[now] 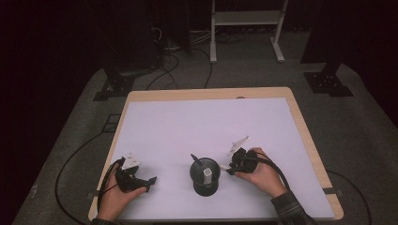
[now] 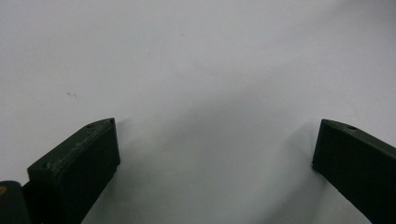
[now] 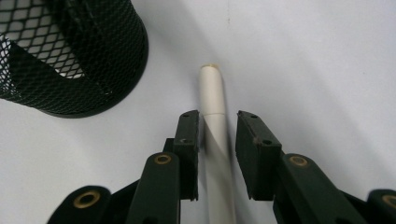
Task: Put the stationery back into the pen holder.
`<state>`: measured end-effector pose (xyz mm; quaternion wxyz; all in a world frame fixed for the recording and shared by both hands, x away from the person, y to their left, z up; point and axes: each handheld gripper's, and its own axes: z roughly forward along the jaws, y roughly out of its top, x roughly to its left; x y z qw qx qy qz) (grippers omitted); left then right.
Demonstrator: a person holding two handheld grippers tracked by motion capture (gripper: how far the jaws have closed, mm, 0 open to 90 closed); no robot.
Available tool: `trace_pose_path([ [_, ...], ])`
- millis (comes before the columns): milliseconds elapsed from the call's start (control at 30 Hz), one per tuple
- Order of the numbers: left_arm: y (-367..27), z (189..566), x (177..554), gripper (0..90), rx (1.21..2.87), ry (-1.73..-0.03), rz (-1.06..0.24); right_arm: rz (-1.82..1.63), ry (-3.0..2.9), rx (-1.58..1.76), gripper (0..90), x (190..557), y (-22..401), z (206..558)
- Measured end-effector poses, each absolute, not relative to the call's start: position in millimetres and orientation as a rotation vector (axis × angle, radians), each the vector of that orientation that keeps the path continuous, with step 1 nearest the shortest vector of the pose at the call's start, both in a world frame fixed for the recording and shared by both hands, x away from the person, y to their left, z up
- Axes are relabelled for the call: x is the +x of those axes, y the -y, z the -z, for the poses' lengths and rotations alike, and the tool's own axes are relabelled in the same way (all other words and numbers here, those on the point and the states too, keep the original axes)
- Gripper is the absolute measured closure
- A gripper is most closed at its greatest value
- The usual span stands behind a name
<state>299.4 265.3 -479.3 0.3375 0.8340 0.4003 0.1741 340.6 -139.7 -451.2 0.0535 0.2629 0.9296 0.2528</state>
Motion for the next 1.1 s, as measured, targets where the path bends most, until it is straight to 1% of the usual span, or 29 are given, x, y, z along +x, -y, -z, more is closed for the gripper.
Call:
trace_pose_path([
  [167, -265.3, 479.3, 299.4, 0.0, 2.173, -1.043, -0.454, -0.729, -2.857, 0.781, 70.0, 347.9, 136.0, 449.6],
  [567, -265.3, 479.3, 299.4, 0.0, 2.173, -1.043, -0.453, -0.55, -2.957, 0.729, 74.6, 361.4, 122.9, 443.3],
  [700, -265.3, 479.3, 299.4, 0.0, 2.173, -1.043, -0.454, -0.525, -2.969, 0.735, 74.9, 363.1, 121.1, 442.9],
  [867, -265.2, 479.3, 299.4, 0.0, 2.173, -1.043, -0.454, -0.482, -2.976, 0.745, 77.8, 364.8, 118.2, 442.2],
  [1100, -265.3, 479.3, 299.3, 0.0, 2.174, -1.043, -0.454, -0.48, -2.968, 0.756, 78.1, 363.9, 117.7, 442.2],
])
